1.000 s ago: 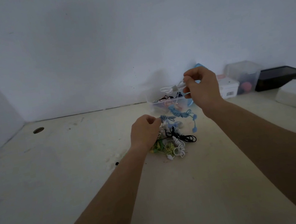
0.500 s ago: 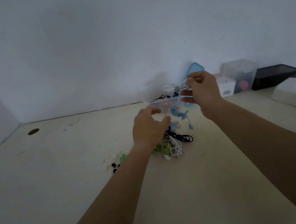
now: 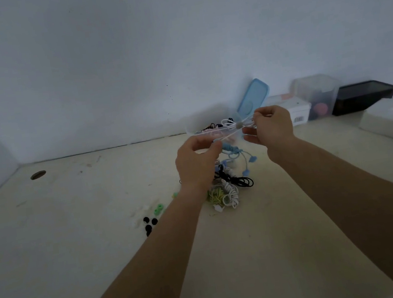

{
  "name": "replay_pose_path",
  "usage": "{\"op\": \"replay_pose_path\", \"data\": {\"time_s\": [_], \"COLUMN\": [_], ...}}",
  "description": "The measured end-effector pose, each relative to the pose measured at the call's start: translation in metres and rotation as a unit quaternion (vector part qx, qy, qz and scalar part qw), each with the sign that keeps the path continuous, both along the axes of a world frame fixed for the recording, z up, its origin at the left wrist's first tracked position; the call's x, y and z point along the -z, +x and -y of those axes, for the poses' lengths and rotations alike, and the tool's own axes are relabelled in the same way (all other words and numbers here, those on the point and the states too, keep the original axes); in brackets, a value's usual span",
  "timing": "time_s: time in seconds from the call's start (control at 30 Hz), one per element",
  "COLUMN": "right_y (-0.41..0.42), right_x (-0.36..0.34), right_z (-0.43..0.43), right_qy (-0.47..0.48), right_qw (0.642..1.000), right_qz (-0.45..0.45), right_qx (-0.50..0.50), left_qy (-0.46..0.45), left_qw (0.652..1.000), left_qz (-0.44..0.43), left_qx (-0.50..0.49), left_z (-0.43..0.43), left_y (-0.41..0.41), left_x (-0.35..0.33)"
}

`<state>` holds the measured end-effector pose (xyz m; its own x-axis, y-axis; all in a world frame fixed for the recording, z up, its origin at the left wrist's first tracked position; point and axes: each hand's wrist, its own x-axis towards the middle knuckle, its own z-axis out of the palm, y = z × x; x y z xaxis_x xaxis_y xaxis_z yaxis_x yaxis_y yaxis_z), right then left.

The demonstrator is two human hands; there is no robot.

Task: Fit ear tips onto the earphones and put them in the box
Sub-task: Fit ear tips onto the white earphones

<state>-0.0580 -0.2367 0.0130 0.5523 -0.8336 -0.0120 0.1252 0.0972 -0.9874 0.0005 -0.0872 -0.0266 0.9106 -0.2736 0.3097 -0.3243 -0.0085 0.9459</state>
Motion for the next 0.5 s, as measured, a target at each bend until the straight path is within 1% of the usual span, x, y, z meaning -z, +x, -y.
{"op": "replay_pose_path", "data": {"time_s": [0.13,0.2,0.27,0.33,0.37,0.43,0.5], "right_y": [0.004,0.003,0.001,0.001,0.001,0.001,0.001], "right_x": [0.002,0.002,-0.002,-0.007,-0.010,-0.017,-0.026], "right_z": [-0.006,-0.007,-0.007,-0.004,-0.003,-0.002,-0.005], "right_qy": [0.003,0.000,0.003,0.024,0.031,0.027,0.018], "right_qw": [1.000,1.000,1.000,0.999,0.998,0.997,0.994], "right_qz": [-0.004,0.012,0.022,0.036,0.045,0.069,0.102], "right_qx": [-0.005,-0.008,0.000,0.008,0.008,-0.007,-0.033], "left_qy": [-0.080,-0.107,-0.094,-0.069,-0.039,0.058,0.137], "left_qw": [0.989,0.983,0.988,0.992,0.994,0.996,0.987], "left_qz": [-0.122,-0.149,-0.125,-0.093,-0.072,-0.006,0.057], "left_qx": [-0.005,-0.009,0.011,0.052,0.067,0.067,0.053], "left_z": [0.001,0.001,-0.002,-0.008,-0.010,-0.011,-0.010], "left_y": [-0.004,-0.003,-0.002,0.000,0.001,0.003,0.002], "left_x": [0.003,0.004,0.006,0.008,0.010,0.014,0.016]}}
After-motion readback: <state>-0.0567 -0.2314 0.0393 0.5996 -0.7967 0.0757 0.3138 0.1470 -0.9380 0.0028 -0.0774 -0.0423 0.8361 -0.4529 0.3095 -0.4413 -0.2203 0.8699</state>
